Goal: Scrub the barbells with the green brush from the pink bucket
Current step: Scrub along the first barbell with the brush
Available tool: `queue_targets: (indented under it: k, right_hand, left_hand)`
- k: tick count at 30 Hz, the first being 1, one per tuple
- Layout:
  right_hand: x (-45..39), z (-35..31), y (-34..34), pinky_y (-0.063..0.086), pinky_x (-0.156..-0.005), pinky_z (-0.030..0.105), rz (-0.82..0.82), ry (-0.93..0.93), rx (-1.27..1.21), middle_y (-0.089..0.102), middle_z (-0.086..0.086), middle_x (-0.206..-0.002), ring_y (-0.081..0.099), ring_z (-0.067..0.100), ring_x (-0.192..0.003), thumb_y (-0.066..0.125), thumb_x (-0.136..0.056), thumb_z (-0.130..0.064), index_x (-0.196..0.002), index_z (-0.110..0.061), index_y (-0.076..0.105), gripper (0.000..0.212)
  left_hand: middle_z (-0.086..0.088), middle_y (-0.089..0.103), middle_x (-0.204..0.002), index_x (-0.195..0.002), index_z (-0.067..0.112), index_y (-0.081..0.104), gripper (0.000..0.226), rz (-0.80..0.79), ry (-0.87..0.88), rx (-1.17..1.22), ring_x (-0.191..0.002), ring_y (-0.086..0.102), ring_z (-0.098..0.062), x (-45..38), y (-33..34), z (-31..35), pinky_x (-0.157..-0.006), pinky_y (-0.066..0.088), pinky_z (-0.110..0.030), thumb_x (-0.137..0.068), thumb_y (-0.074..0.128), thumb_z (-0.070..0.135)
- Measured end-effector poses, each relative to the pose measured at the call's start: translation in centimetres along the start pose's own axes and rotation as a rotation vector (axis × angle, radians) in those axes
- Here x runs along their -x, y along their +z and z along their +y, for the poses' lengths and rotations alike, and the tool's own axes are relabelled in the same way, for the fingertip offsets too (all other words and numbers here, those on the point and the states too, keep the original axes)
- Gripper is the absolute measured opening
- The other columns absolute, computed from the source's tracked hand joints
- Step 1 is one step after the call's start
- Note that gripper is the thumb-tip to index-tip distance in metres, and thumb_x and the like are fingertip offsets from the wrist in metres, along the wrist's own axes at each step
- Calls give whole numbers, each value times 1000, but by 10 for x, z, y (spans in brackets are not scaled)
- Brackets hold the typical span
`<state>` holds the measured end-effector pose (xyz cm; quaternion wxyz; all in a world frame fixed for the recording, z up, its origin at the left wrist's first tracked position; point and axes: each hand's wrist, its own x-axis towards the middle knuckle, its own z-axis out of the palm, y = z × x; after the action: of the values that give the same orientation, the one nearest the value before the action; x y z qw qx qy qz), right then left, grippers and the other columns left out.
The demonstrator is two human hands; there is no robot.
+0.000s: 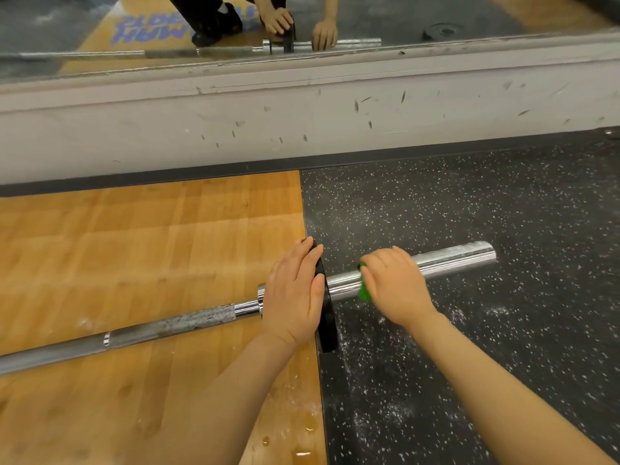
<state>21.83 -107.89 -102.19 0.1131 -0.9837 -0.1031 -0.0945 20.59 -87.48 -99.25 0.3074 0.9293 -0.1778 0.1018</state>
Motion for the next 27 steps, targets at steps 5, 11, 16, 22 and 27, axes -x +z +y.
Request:
queue_targets:
  k: [5,11,16,22,27]
  right_hand:
    - [8,10,-8,46,-72,34,-13,19,-31,62,0,-87,56,22,-79,29,-97,-35,-94,-12,65,43]
    - [41,4,-9,47,-79,35,74,6,-20,64,1,-94,57,22,-86,34,-98,-34,-99,-10,65,39]
    - [63,-9,-12,42,-86,31,62,-26,-15,65,2,-98,58,23,-92,29,-101,-35,-103,-9,66,45]
    - [65,-55,-8,50,-88,36,-50,-85,-115,65,2,-104,59,22,-98,36,-98,-30,-109,-10,66,38]
    - [69,-61,-8,46,-90,33,-26,-97,-126,65,1,-104,57,20,-99,38,-97,-29,-109,-10,66,36]
  left_hand:
    - [-5,40,-148,-139,10,46,50,-34,21,-30,-141,29,-19,11,-4,5,-113,28,-44,-99,27,32]
    - [-1,60,-118,-127,11,54,48,-2,-25,10,-111,51,-18,4,-30,16,-100,37,-38,-98,25,36]
    - [1,56,-131,-132,15,52,43,-94,-163,-4,-124,46,-16,-12,-24,25,-110,29,-38,-100,28,32]
    - [1,62,-122,-126,16,57,34,-180,-246,7,-113,52,-17,7,-19,34,-102,30,-31,-101,34,19]
    - [0,62,-118,-124,16,57,33,-214,-242,-20,-109,54,-18,9,-21,36,-98,34,-32,-101,34,20]
